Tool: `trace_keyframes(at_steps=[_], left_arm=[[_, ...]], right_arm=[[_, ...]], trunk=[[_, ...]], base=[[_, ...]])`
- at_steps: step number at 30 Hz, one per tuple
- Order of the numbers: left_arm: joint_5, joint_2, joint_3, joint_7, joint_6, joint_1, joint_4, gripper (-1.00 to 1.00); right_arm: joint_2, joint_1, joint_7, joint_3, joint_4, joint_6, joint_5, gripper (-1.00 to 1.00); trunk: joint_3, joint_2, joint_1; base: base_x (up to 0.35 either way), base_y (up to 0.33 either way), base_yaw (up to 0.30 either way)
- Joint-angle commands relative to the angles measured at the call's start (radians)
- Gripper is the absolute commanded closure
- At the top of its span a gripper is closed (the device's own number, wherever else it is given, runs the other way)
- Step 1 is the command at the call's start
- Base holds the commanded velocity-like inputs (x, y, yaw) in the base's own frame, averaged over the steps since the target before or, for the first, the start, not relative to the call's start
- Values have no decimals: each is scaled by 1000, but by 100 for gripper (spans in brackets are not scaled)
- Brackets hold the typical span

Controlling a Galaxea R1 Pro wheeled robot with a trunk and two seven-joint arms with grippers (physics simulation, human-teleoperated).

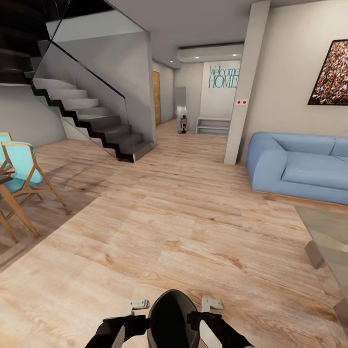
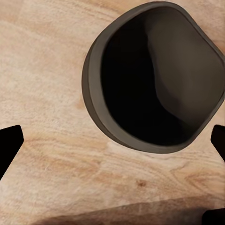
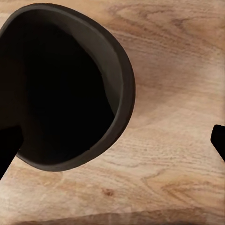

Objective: Place each of the two pumpkins and all three candles from the living room inside a cabinet in the living room (use any cabinet), then make sure every cabinet is closed, and position the cauldron so it is next to a table in the living room.

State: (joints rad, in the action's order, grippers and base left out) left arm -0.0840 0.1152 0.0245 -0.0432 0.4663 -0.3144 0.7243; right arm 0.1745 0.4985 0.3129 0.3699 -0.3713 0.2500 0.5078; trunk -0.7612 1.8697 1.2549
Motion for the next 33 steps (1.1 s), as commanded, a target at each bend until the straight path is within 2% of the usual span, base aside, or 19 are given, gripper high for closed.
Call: trace_keyframes(at_steps=[1, 22, 33], left_arm=[[0, 0, 0, 0, 0, 0, 0, -100], [-2, 8, -1, 5, 6, -17, 1, -100], [-3, 8, -2, 6, 7, -63, -2, -100]], right_arm=[[0, 0, 0, 0, 0, 0, 0, -100], [0, 1, 4, 14, -3, 0, -1, -100], [0, 7, 8, 11, -15, 11, 0, -100]], trunk=[[-3, 7, 4], [-69, 154, 84], [-103, 231, 127]], base=[[0, 0, 0], [0, 0, 0], [0, 0, 0]])
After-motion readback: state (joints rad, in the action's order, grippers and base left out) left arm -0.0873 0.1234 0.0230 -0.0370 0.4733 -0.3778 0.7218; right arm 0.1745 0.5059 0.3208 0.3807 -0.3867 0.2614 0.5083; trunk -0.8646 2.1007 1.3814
